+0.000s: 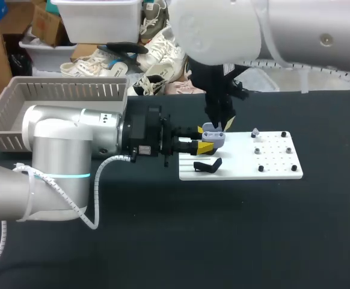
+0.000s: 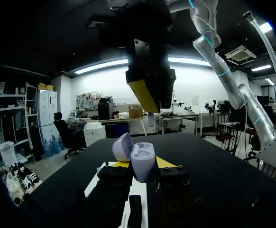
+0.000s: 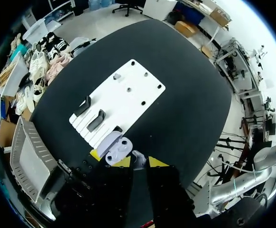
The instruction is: Pick up each earbud case from the left stands, insert the matching earbuds, close the lid, and place the case in the box.
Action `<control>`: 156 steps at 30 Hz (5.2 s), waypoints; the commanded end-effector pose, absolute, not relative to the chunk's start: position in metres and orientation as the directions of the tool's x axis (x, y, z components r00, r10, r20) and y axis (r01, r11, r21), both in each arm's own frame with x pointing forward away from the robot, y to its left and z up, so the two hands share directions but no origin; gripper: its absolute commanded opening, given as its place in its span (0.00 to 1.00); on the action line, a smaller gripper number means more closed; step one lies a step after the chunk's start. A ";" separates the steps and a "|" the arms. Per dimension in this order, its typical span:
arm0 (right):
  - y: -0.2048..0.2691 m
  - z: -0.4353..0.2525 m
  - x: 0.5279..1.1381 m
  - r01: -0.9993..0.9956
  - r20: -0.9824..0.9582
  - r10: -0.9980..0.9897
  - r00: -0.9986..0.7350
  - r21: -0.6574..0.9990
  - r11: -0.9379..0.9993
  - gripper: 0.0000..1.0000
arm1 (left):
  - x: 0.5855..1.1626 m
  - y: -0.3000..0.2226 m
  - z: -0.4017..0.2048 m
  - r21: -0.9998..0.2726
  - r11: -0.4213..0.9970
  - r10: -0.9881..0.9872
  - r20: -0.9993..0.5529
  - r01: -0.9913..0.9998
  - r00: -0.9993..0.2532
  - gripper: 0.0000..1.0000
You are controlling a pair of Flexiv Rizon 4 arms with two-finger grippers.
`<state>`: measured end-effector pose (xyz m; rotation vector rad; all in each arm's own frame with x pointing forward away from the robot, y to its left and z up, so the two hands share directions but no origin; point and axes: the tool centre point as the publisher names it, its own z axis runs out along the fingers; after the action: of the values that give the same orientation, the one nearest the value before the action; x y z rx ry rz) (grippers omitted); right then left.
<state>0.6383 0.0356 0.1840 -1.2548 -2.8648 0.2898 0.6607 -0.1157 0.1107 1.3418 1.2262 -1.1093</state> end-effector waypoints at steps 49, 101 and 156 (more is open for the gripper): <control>0.040 0.161 0.653 0.724 -0.070 0.733 -0.677 -0.246 0.645 0.00 | 0.662 -0.116 0.110 0.075 -0.025 0.113 -0.991 0.997 0.078 0.00; -0.014 0.200 0.648 0.646 -0.144 0.667 -0.731 0.170 0.744 0.46 | 0.662 -0.116 0.110 0.075 -0.025 0.113 -0.991 0.997 0.078 0.00; -0.075 0.143 0.713 0.240 -0.328 0.336 -0.883 0.301 0.923 1.00 | 0.662 -0.116 0.110 0.075 -0.025 0.113 -0.991 0.997 0.078 0.00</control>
<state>0.7157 -0.0750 0.1430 -0.5275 -3.4449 -0.4565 0.6615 -0.1159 0.1102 1.3424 1.2244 -1.1114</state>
